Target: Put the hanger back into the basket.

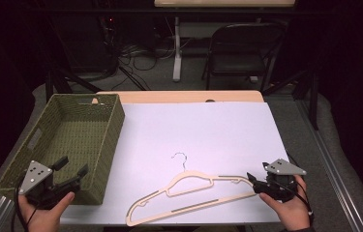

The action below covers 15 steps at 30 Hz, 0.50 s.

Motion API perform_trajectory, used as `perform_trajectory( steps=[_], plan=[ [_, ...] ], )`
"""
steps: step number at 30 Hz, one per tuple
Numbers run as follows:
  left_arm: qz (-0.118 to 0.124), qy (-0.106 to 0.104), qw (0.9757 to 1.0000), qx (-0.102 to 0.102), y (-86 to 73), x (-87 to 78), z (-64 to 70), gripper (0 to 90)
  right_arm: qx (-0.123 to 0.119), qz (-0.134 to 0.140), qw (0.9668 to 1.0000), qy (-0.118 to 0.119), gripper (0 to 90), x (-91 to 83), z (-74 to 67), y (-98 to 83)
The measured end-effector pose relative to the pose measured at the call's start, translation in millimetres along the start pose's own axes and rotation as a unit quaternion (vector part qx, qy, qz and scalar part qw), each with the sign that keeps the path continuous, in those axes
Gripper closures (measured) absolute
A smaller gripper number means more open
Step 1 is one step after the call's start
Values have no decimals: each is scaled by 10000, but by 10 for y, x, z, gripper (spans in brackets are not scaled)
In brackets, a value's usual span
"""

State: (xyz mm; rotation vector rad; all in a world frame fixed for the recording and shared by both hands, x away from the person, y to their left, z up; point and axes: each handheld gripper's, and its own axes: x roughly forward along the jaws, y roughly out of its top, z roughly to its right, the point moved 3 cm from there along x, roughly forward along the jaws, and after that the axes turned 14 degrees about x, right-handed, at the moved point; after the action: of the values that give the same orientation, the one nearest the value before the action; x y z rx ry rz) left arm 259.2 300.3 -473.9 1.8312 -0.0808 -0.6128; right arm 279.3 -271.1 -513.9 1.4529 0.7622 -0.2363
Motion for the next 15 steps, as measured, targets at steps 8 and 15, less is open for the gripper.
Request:
perform_trajectory(
  steps=[8, 15],
  plan=[
    [-19, -14, 10000, 5, 1, 12, 12, 263, -77, -321, 9990, 289, 356, 64, -34, 93],
    [-32, -44, 10000, 9, 7, 13, 23, 263, -218, -697, 9965, 409, 355, 138, -85, 269]
  ],
)
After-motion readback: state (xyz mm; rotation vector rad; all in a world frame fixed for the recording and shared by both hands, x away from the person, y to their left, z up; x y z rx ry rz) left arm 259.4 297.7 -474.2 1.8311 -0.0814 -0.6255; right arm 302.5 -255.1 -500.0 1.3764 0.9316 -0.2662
